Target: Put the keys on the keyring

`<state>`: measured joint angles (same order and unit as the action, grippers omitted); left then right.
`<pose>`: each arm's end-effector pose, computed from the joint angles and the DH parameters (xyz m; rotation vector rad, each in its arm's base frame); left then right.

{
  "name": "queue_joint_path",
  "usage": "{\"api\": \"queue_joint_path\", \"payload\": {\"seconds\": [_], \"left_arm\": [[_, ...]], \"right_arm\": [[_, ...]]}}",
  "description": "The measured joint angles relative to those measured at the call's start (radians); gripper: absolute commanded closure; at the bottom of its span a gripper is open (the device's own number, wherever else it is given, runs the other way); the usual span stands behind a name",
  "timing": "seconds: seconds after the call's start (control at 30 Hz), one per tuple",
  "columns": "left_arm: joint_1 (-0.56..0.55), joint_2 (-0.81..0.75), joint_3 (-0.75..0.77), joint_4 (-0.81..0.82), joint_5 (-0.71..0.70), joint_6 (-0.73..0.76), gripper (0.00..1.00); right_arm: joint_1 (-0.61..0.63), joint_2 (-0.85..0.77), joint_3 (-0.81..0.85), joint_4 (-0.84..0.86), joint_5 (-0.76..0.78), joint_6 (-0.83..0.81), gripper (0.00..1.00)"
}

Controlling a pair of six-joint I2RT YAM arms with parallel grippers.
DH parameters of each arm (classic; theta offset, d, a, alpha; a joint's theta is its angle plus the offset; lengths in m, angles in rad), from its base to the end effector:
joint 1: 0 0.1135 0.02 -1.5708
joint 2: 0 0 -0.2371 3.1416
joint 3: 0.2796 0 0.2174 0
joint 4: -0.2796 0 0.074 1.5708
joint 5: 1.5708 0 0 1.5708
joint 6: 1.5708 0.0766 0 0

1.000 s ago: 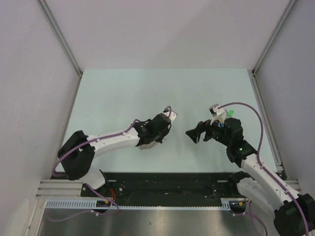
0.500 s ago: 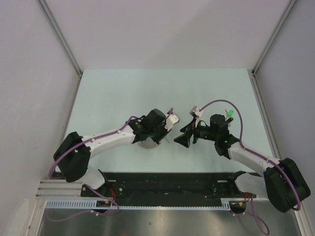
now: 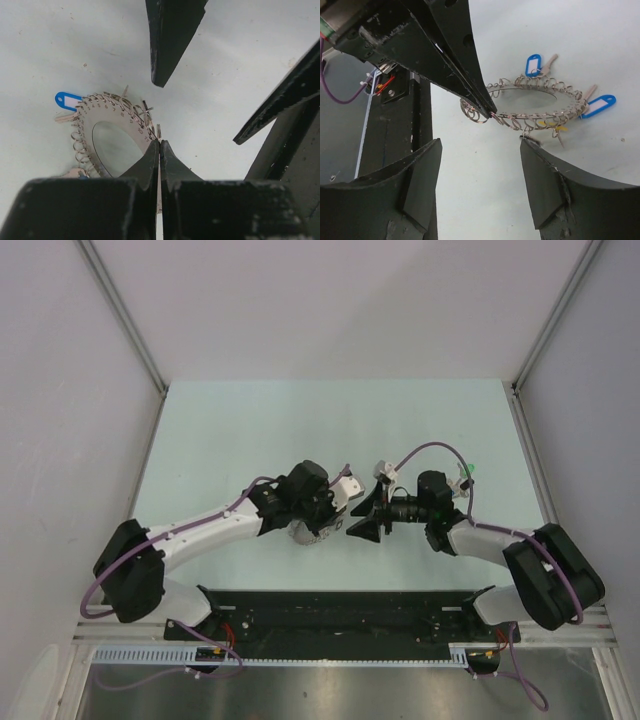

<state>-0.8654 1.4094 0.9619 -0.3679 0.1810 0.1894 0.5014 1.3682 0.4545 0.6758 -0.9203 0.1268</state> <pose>0.1831 -0.2363 0.2025 1.3011 2.0598 -0.5288 0.2026 0.1806 0.1886 -1.0052 1.6070 1.2617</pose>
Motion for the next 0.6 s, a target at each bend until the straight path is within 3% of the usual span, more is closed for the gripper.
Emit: {"api": "queue_joint_path", "payload": {"seconds": [0.6], "left_arm": [[0.008,-0.026,-0.006,0.016,0.061,0.006,1.0]], "right_arm": [[0.002,0.145,0.051,0.137,-0.11,0.042,0.41]]}}
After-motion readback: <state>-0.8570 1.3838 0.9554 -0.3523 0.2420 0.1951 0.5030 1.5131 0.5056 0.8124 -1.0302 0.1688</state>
